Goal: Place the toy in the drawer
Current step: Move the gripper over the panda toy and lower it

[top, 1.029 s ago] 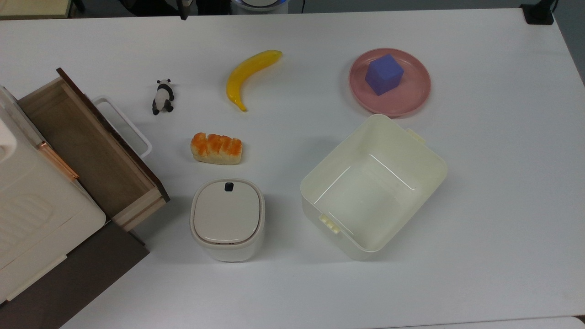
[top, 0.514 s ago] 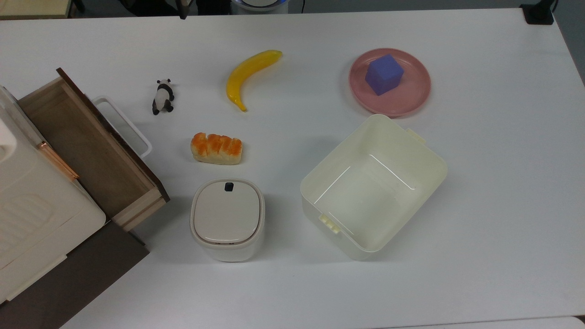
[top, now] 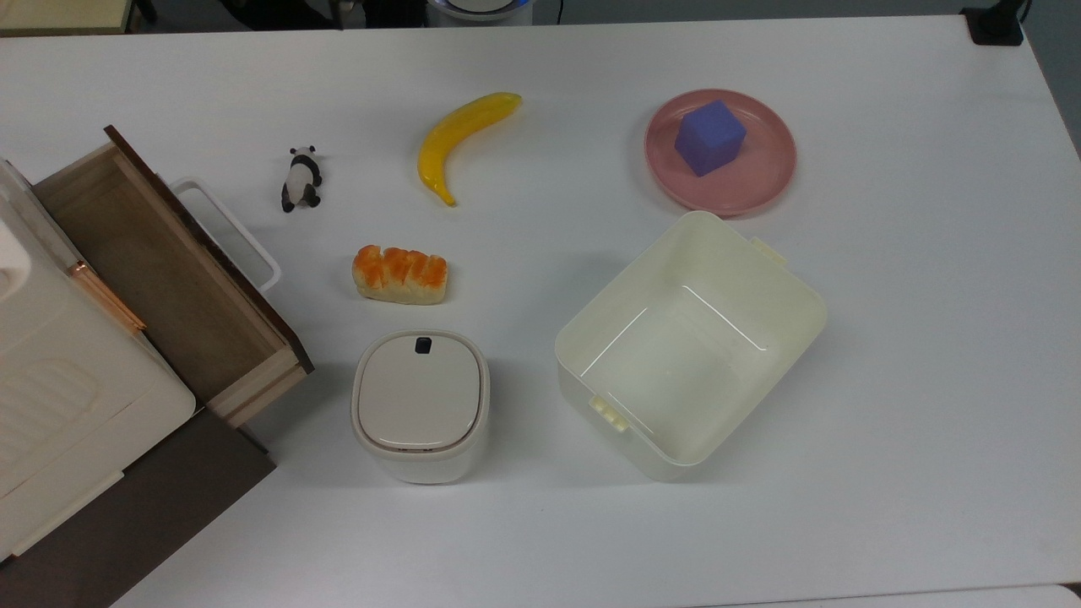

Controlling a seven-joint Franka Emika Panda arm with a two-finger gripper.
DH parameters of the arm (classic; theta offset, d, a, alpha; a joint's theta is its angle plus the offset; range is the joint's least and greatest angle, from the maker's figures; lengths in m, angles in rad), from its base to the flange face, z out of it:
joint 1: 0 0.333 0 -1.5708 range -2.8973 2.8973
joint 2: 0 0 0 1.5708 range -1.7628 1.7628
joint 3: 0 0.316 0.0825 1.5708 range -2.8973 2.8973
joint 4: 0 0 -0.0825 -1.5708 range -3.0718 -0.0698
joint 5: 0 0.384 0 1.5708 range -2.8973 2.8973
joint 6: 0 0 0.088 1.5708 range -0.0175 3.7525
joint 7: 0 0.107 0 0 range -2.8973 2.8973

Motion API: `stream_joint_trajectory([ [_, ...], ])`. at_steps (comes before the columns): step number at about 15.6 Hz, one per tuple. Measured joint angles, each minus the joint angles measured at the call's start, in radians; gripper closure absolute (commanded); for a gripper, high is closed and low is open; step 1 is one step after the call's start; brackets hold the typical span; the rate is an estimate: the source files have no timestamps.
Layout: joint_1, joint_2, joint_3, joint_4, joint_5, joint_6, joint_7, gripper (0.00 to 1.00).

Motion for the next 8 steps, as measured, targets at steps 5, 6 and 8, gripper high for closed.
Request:
stream_joint_trajectory([
  [5, 0.006, 0.054, 0.027, -0.139, -0.199, 0.097, -0.041, 0.00],
  [6, 0.006, 0.062, 0.029, -0.170, -0.229, 0.139, -0.041, 0.00],
  [8, 0.006, 0.069, 0.029, -0.235, -0.286, 0.213, -0.041, 0.00],
])
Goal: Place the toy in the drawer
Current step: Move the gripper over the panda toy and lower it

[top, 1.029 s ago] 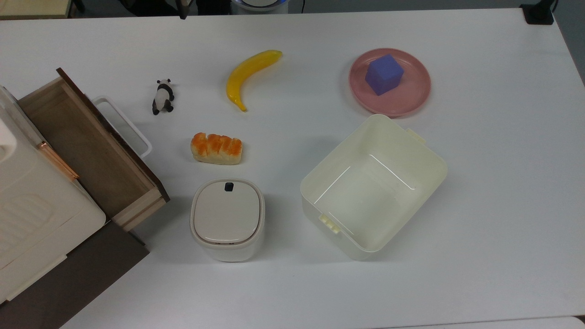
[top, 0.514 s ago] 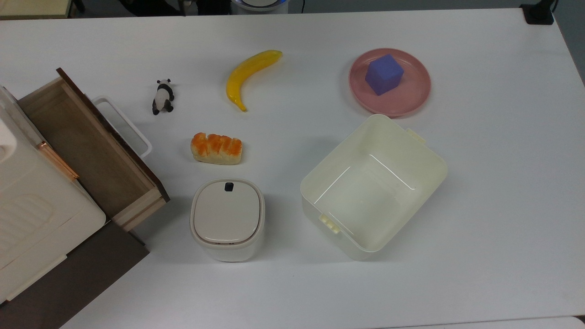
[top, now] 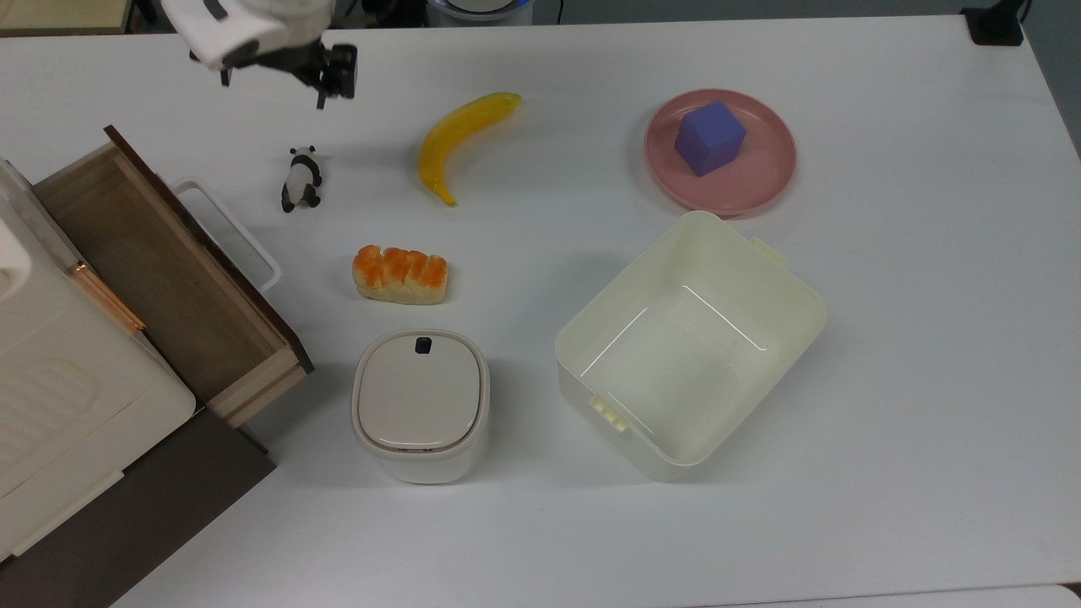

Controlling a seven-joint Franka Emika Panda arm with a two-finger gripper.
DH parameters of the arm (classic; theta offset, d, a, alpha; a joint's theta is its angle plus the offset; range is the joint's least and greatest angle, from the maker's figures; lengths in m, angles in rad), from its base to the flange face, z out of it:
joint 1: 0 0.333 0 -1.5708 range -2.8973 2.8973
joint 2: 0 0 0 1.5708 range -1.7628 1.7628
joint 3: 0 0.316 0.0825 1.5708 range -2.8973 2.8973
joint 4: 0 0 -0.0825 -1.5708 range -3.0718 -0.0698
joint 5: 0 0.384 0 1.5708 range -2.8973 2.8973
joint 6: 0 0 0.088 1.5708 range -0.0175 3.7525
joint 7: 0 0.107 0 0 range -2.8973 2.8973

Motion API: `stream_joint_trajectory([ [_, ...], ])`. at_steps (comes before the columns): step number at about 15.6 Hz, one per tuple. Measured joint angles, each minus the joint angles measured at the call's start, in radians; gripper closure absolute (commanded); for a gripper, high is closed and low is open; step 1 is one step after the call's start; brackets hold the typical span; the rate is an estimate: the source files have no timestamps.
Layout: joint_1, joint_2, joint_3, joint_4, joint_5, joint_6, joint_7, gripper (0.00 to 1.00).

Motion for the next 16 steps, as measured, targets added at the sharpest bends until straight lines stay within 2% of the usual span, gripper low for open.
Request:
stream_joint_trajectory([
  [4, -0.005, 0.005, 0.000, -0.111, -0.085, 0.089, 0.000, 0.00],
  [8, -0.024, 0.019, -0.001, -0.166, -0.132, 0.128, -0.001, 0.00],
  [16, -0.025, 0.109, 0.000, -0.184, -0.135, 0.158, 0.000, 0.00],
])
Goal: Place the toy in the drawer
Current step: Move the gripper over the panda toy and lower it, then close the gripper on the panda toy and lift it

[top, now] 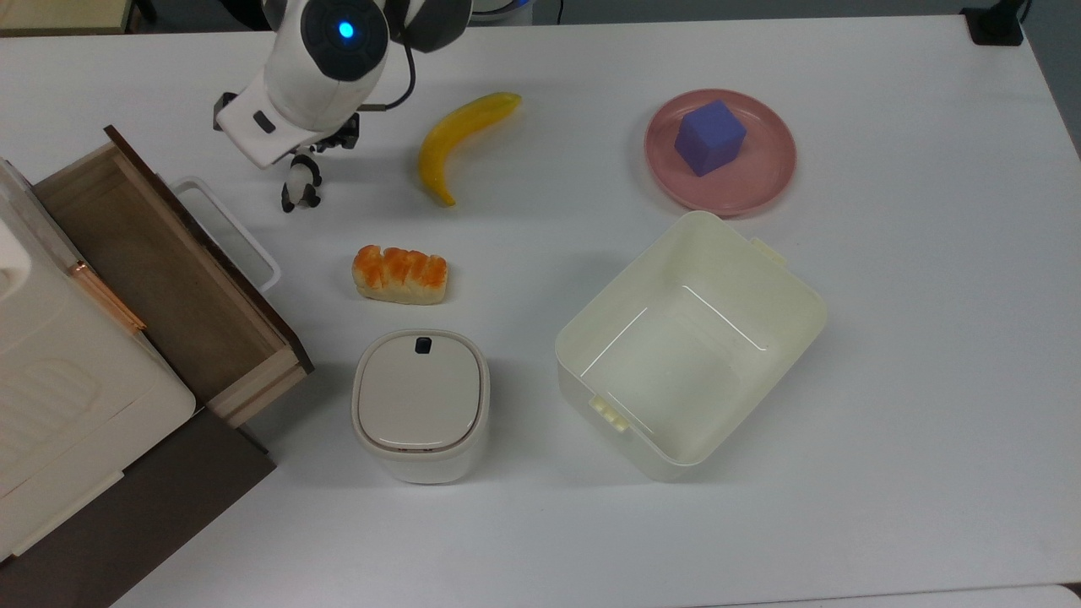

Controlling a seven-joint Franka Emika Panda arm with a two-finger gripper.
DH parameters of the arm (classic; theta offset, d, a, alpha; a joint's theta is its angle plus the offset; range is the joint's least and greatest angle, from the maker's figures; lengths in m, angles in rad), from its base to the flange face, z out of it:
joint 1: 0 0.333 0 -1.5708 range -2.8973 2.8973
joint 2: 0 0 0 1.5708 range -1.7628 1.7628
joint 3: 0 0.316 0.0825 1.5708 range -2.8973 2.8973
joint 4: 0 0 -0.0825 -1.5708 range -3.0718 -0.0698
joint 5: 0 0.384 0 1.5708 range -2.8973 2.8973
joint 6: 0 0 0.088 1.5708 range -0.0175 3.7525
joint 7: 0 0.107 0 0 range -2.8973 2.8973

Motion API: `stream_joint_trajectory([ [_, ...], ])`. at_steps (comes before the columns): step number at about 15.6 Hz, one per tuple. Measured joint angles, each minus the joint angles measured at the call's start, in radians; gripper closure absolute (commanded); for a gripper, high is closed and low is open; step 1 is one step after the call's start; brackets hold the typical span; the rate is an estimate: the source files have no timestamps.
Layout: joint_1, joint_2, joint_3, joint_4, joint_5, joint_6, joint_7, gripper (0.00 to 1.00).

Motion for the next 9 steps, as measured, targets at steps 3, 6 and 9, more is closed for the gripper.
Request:
stream_joint_trajectory([
  [3, 0.001, 0.023, 0.000, 0.000, 0.000, 0.021, 0.001, 0.00],
  [6, 0.001, 0.039, 0.000, -0.001, 0.000, 0.023, 0.001, 0.00],
  [9, 0.001, 0.057, 0.000, -0.003, -0.020, 0.023, 0.012, 0.00],
])
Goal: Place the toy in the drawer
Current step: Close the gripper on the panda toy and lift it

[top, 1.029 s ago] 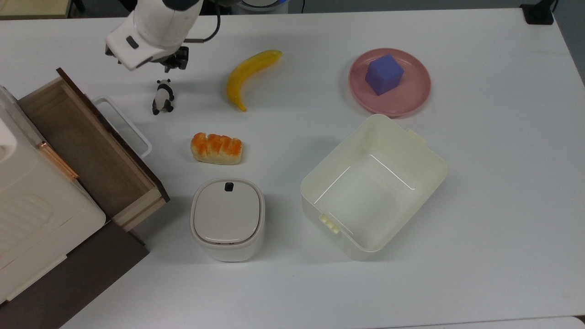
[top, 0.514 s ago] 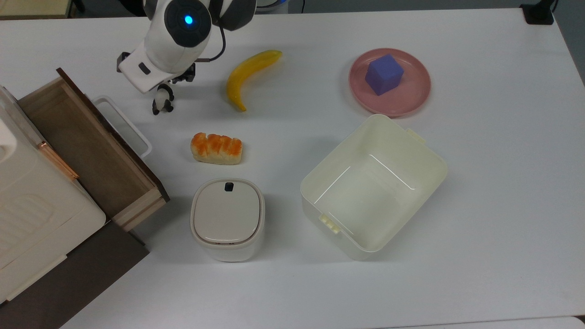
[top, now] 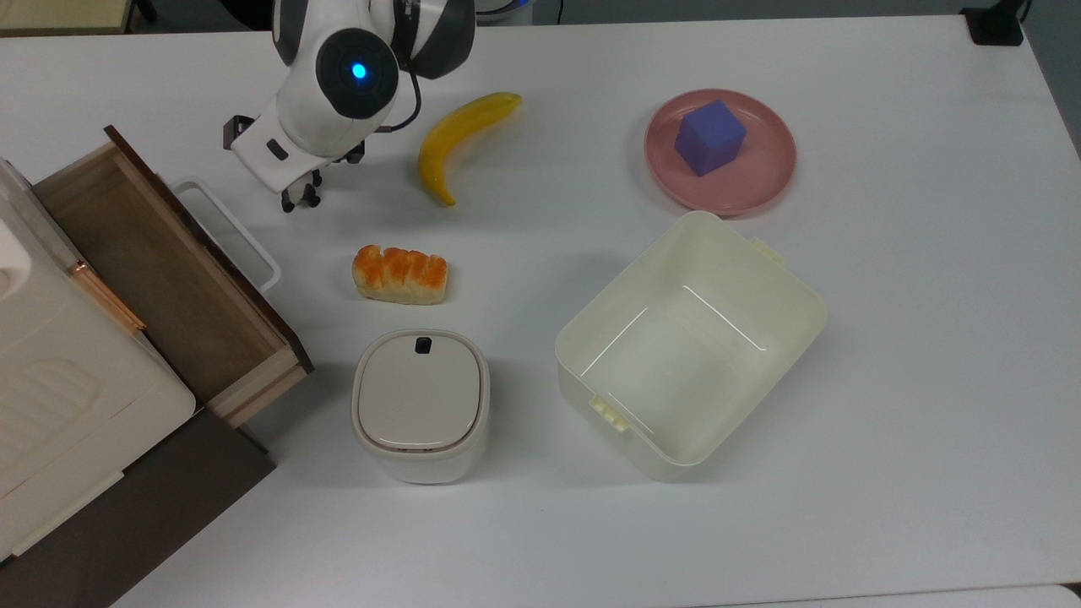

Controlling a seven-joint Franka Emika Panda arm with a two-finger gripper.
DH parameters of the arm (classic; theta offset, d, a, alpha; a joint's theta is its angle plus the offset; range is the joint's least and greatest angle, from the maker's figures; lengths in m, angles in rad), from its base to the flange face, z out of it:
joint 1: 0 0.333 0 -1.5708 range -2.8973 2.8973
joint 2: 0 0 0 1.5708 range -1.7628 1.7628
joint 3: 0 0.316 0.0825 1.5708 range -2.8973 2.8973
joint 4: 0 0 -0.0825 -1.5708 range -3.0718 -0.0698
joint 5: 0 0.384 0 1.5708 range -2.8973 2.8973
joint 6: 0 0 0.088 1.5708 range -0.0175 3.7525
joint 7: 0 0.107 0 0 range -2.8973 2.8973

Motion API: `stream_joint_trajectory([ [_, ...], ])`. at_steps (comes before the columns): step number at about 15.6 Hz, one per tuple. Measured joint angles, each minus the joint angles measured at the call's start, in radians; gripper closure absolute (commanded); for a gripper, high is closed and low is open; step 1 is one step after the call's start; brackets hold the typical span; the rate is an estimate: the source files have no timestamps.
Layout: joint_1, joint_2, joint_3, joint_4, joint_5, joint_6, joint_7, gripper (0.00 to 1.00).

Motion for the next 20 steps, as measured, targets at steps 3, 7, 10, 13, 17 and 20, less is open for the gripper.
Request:
stream_joint_trajectory([
  [3, 0.000, 0.023, 0.000, -0.003, -0.021, 0.000, 0.017, 0.07],
  [7, 0.000, 0.044, 0.000, -0.004, -0.058, 0.000, 0.023, 0.46],
  [10, 0.000, 0.061, 0.003, -0.006, -0.069, 0.000, 0.023, 0.93],
  [13, 0.000, 0.065, 0.006, -0.006, -0.070, 0.000, 0.024, 1.00],
  [17, 0.000, 0.064, 0.008, -0.005, -0.071, 0.000, 0.025, 1.00],
  [20, 0.000, 0.063, 0.010, -0.003, -0.071, 0.001, 0.027, 1.00],
])
